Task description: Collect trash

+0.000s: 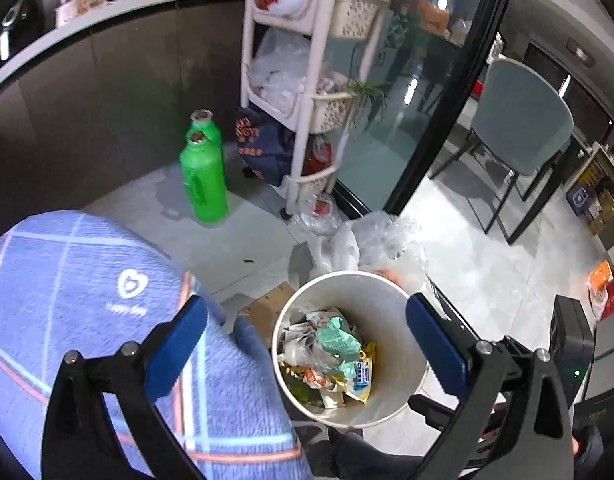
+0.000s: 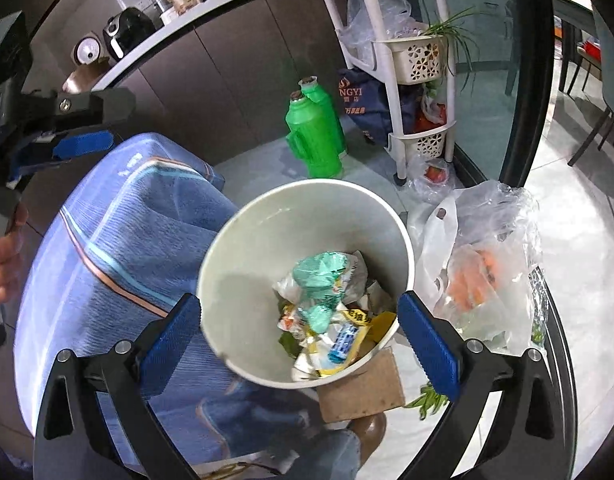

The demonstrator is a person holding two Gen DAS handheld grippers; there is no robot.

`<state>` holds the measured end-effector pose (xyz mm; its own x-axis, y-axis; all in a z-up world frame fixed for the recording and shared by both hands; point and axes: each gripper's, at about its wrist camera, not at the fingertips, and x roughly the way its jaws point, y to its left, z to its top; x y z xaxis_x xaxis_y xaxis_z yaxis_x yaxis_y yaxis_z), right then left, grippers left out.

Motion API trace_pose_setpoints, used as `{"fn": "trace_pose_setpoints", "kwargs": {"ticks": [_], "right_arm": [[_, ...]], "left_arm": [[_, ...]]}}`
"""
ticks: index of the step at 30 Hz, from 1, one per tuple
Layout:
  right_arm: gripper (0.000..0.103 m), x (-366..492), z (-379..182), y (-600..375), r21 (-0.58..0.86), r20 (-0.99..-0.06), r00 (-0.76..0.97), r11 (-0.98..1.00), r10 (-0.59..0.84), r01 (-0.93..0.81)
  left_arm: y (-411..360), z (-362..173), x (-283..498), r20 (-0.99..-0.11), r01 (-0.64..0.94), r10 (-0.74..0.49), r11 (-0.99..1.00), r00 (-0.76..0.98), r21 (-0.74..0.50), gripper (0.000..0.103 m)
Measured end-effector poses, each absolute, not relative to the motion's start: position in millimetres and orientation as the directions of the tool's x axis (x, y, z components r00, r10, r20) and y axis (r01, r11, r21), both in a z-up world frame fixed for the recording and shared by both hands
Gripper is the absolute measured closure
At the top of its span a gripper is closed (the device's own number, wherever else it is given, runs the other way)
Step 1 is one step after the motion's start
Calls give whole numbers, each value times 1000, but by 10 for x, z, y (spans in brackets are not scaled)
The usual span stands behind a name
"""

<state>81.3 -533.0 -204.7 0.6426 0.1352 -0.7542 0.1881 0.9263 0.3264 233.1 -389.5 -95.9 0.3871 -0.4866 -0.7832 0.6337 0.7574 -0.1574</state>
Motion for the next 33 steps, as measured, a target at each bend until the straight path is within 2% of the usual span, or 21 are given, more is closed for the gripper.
{"fn": "trace_pose_setpoints", "kwargs": {"ticks": [9,18,25,33], "right_arm": [[8,538,-1445,-4782,251,-750,656,955,88,159],[8,249,-775,-4007,90,-748,664,985,-30,146],[8,17,-296,-3466,24,-705,703,987,-96,159],[8,-249,-62,-2936,-32,-670,727,985,-148,171]], "left_arm": [[-3040,-481,1836,-713,481,-421,867,561,-133,3],[-1945,-154,1172,-676,243,-184,970,713,-8,3],[-1228,87,706,-639,138,-87,990,765,31,3],[-599,123,366,-651,43,20,996,759,80,3]]}}
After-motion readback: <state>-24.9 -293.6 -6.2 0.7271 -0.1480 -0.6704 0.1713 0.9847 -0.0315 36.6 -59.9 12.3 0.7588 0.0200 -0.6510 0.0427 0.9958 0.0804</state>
